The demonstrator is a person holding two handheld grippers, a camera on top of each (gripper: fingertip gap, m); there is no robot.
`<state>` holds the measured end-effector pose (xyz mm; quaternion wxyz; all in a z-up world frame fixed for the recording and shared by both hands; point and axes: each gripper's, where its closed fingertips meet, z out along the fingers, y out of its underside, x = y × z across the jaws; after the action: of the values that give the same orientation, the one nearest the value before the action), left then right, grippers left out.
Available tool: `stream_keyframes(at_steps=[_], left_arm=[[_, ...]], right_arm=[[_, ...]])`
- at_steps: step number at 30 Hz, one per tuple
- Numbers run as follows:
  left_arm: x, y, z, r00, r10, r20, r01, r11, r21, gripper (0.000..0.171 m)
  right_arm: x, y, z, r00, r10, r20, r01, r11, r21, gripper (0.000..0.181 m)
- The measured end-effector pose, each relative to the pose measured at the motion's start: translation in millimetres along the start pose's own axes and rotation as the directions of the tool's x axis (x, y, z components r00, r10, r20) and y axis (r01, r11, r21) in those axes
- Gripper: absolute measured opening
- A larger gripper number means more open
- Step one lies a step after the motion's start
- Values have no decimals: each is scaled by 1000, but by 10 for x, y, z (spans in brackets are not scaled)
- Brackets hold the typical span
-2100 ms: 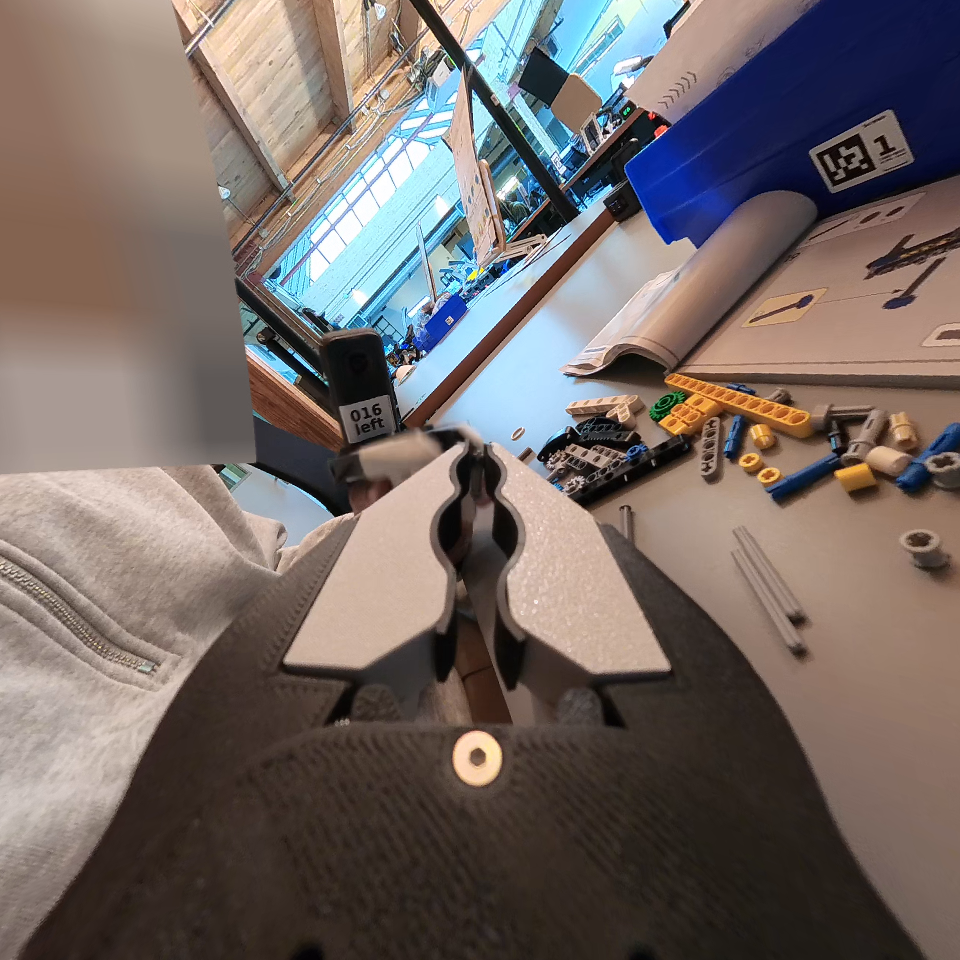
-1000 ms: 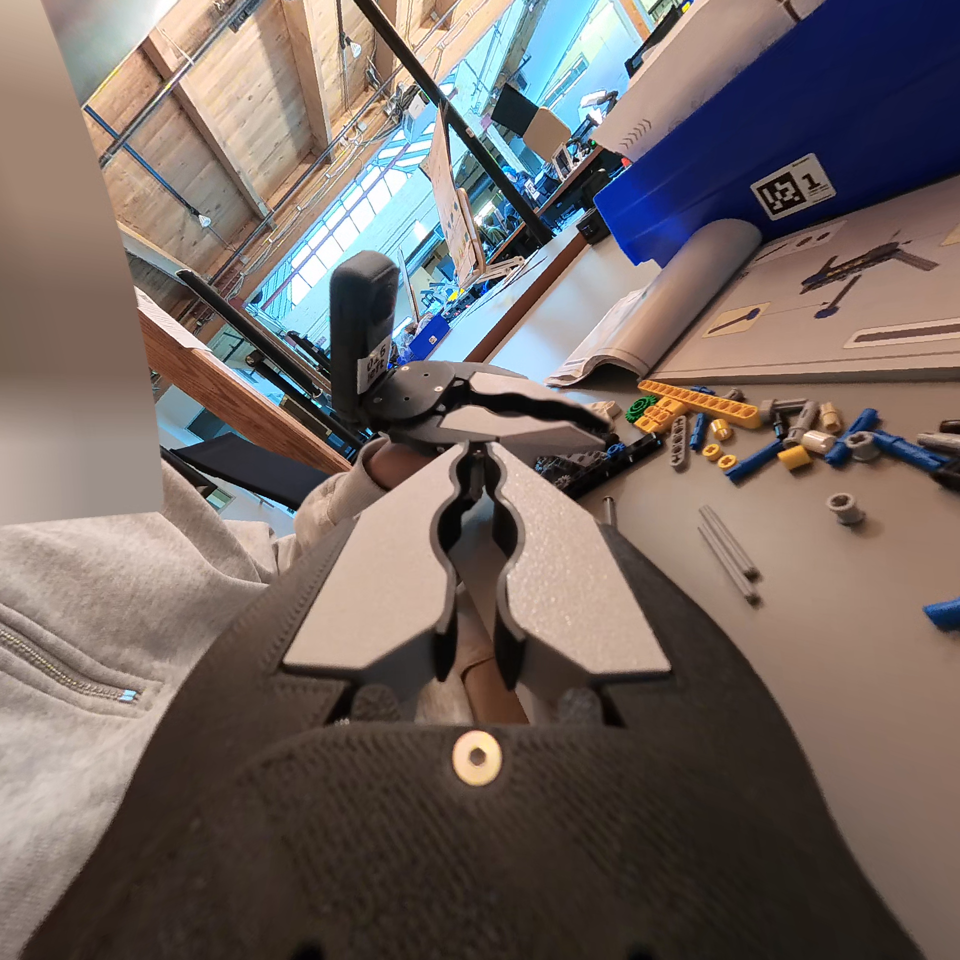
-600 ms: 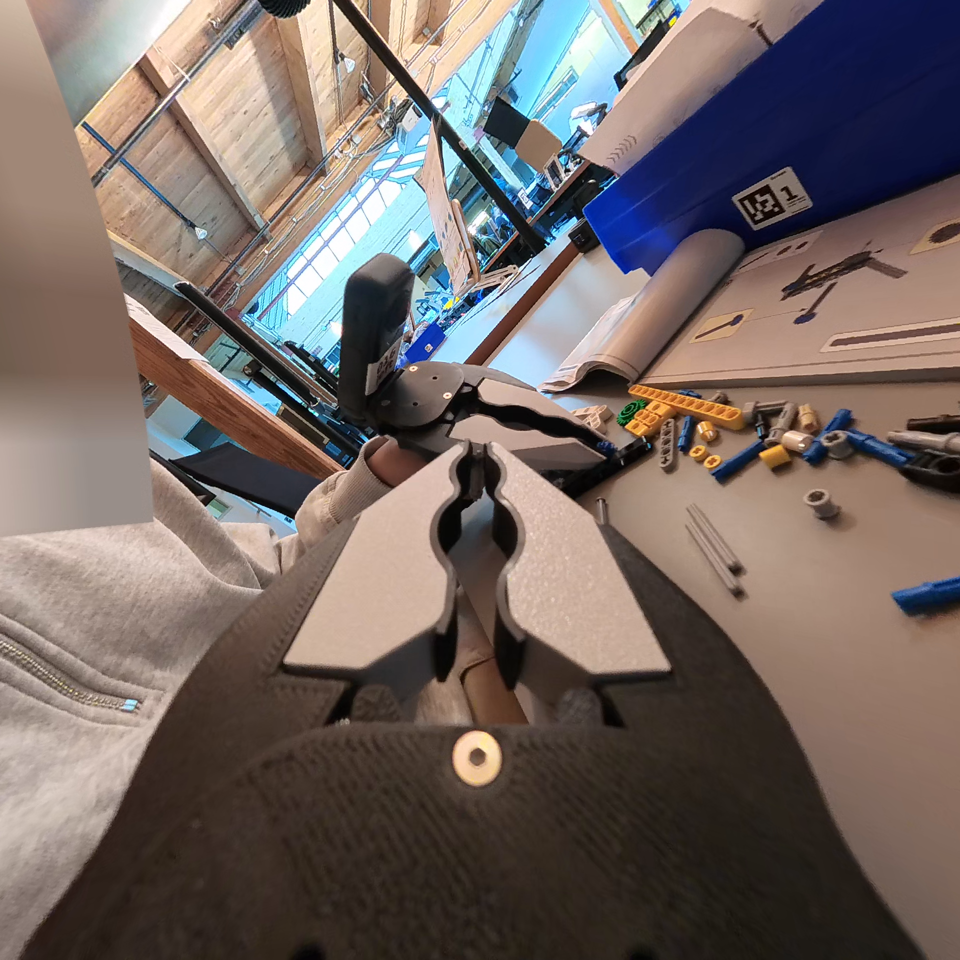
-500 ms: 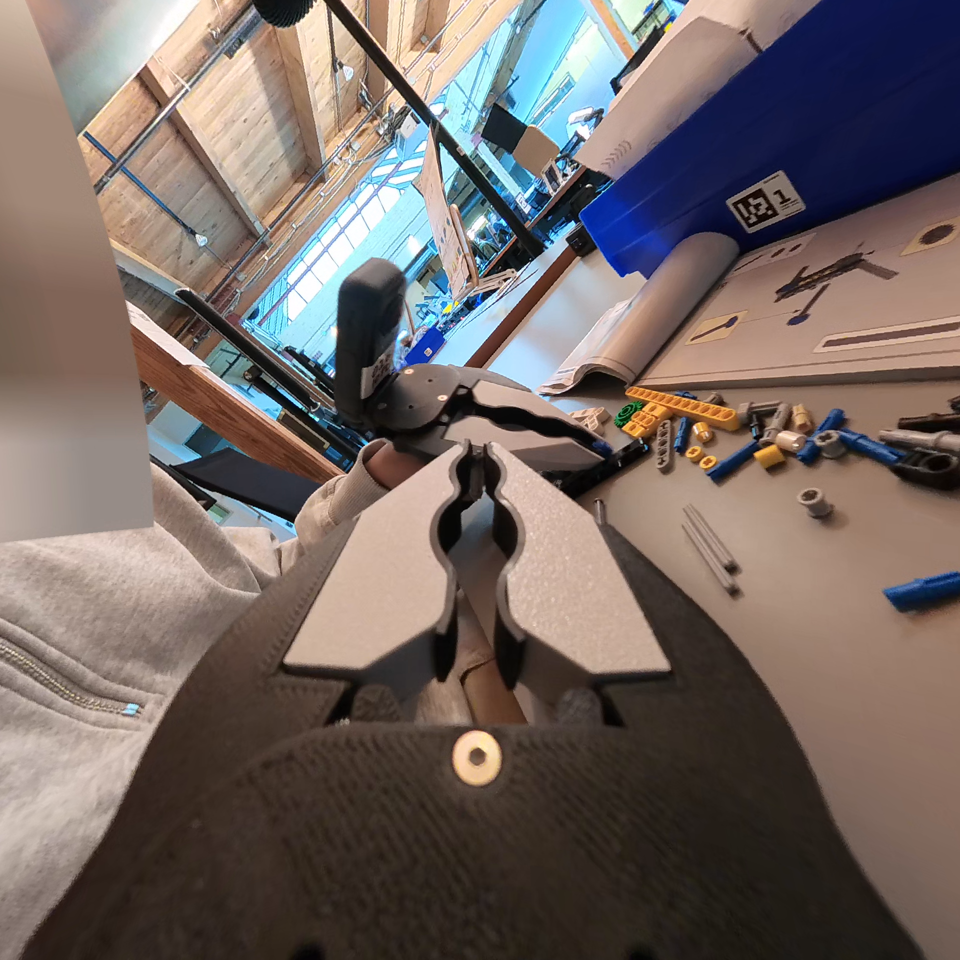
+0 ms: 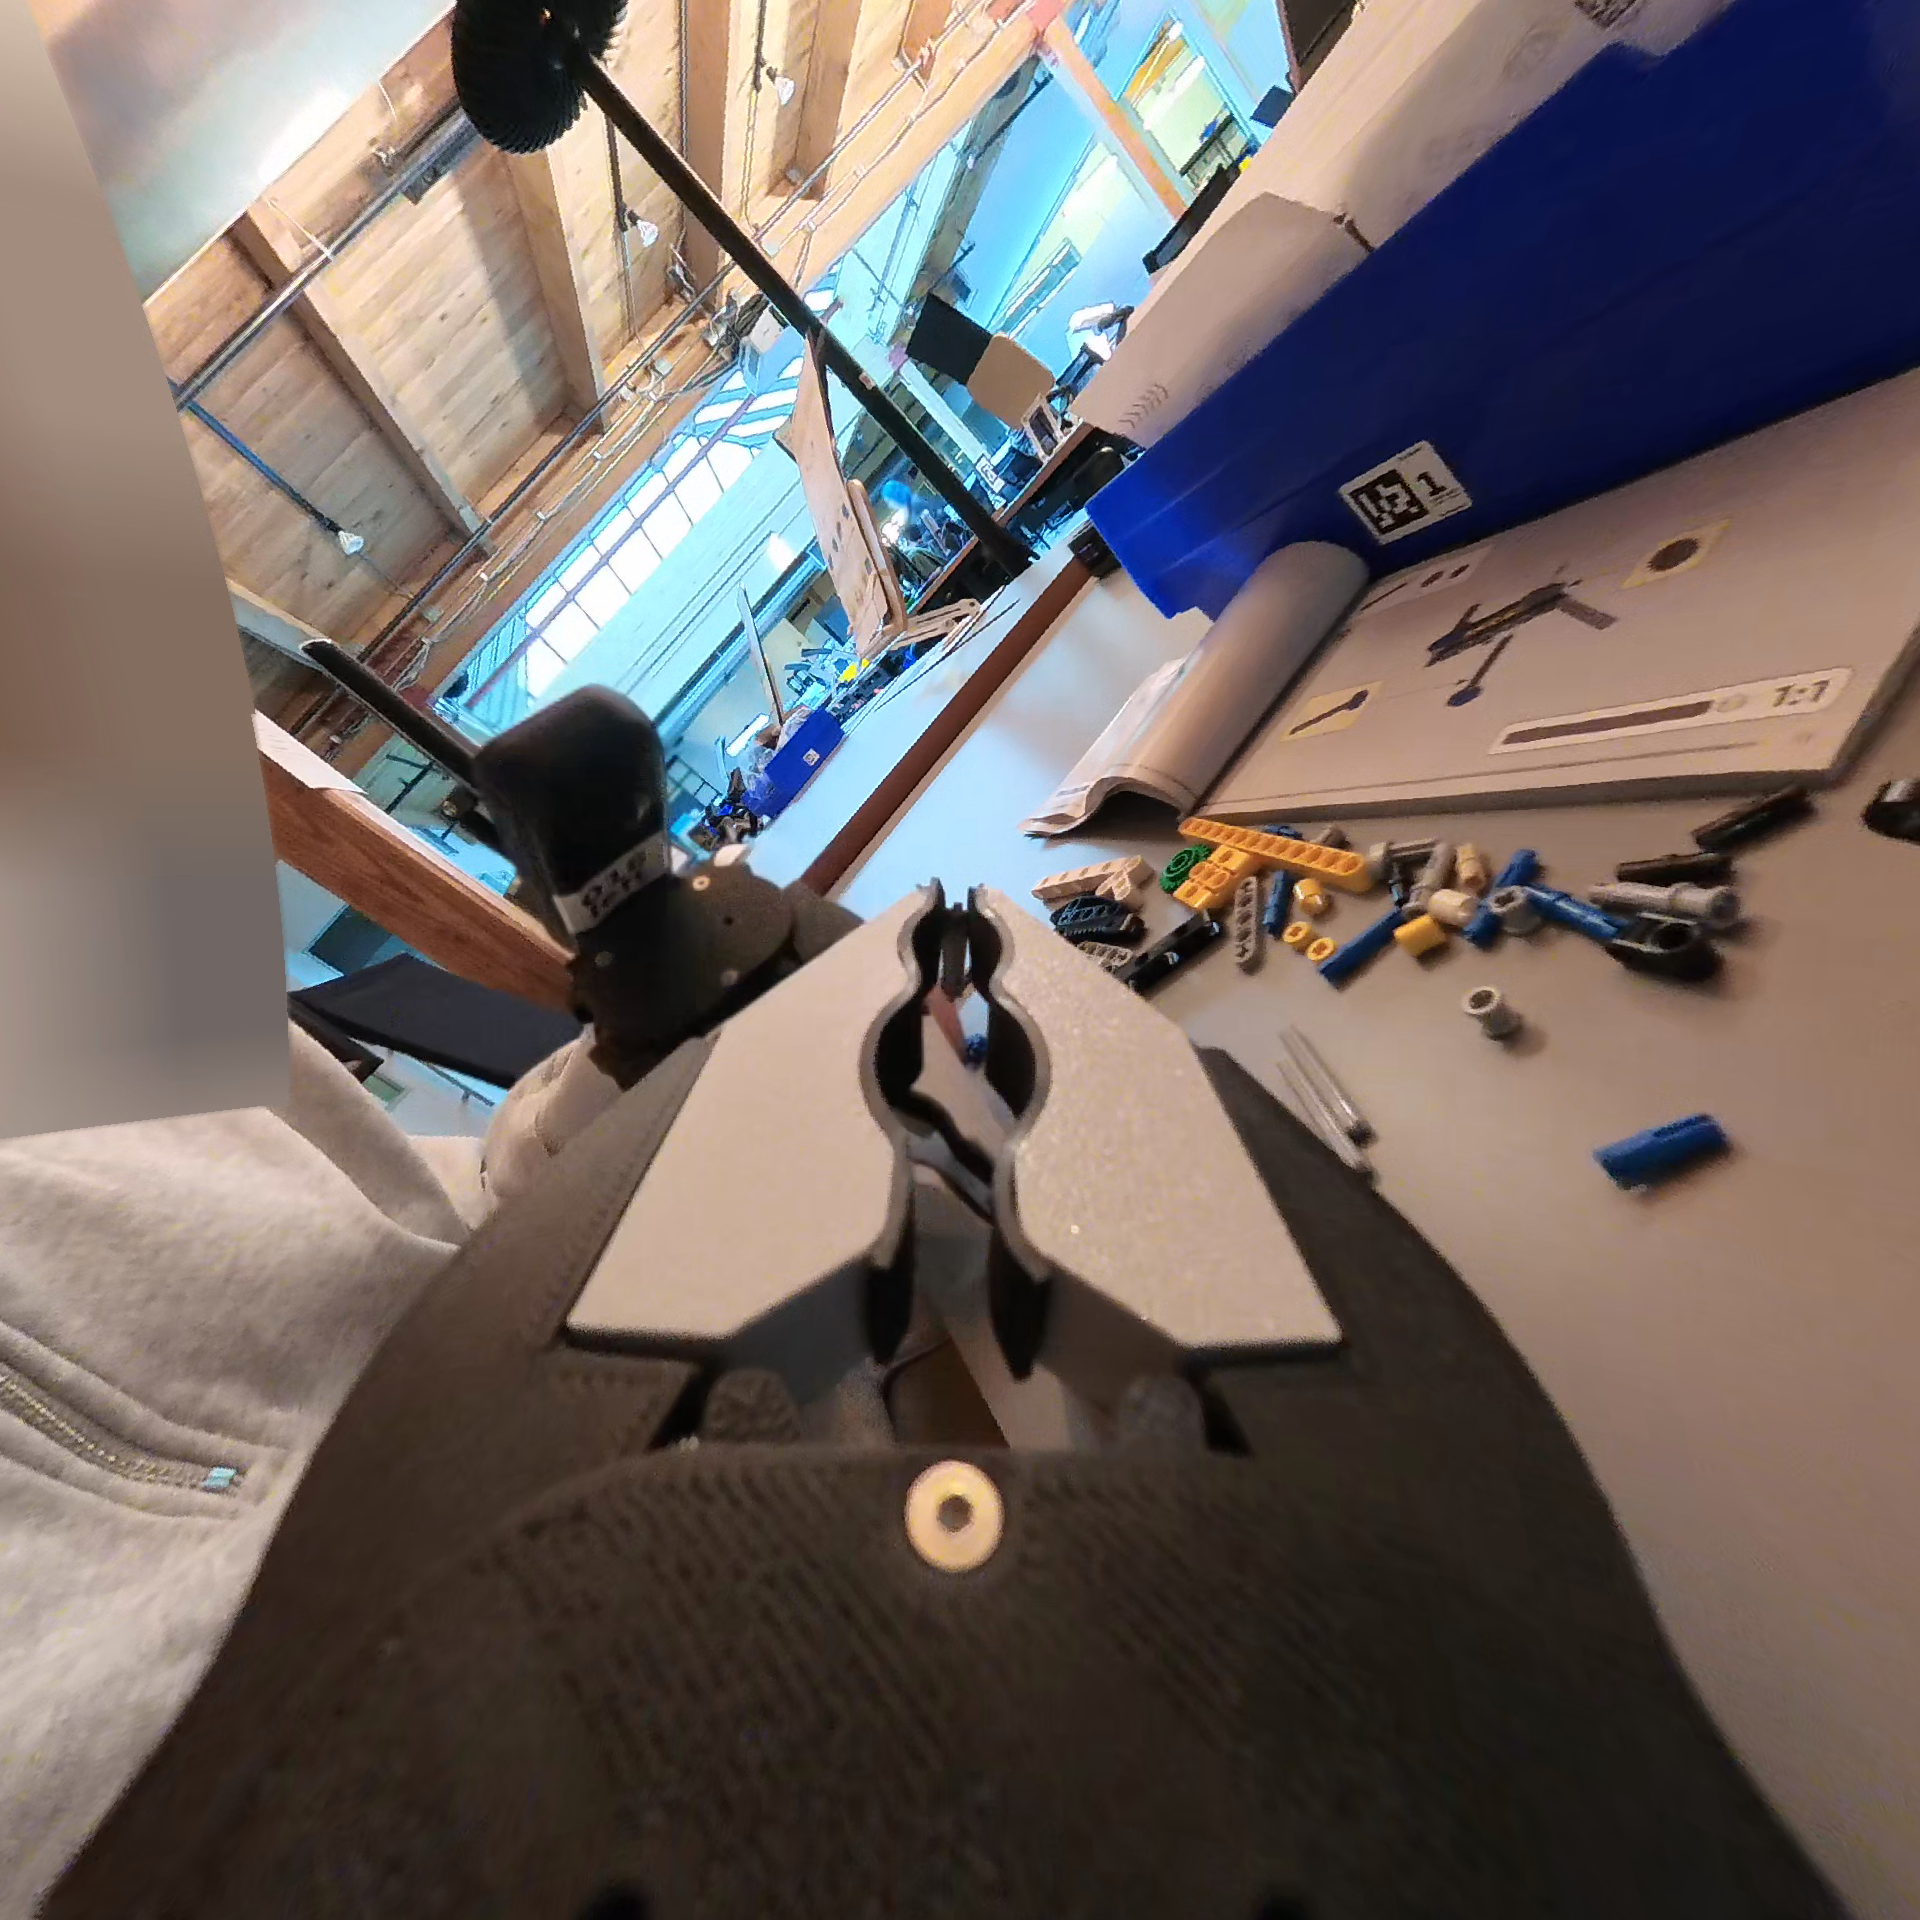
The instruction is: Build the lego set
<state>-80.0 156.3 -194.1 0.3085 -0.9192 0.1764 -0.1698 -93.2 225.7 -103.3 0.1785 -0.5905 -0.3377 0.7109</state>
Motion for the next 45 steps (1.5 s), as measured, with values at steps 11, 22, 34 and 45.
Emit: stream_keyframes(at_steps=[11, 22, 34, 45], left_arm=[[-108, 15, -31, 998, -29, 61, 27, 999, 25, 16], [-157, -86, -145, 992, -96, 81, 80, 981, 178, 17], [81, -503, -701, 815, -336, -472, 577, 549, 605, 20], [71, -389, -1059, 791, -276, -545, 604, 486, 631, 6]], right_arm=[[-30, 8, -4, 1000, -15, 0, 15, 1000, -2, 1], [-38, 54, 17, 999, -48, -9, 47, 999, -25, 2], [-432, 281, 346, 990, 35, 139, -29, 999, -42, 0], [-708, 419, 512, 989, -5, 150, 27, 989, -147, 1]])
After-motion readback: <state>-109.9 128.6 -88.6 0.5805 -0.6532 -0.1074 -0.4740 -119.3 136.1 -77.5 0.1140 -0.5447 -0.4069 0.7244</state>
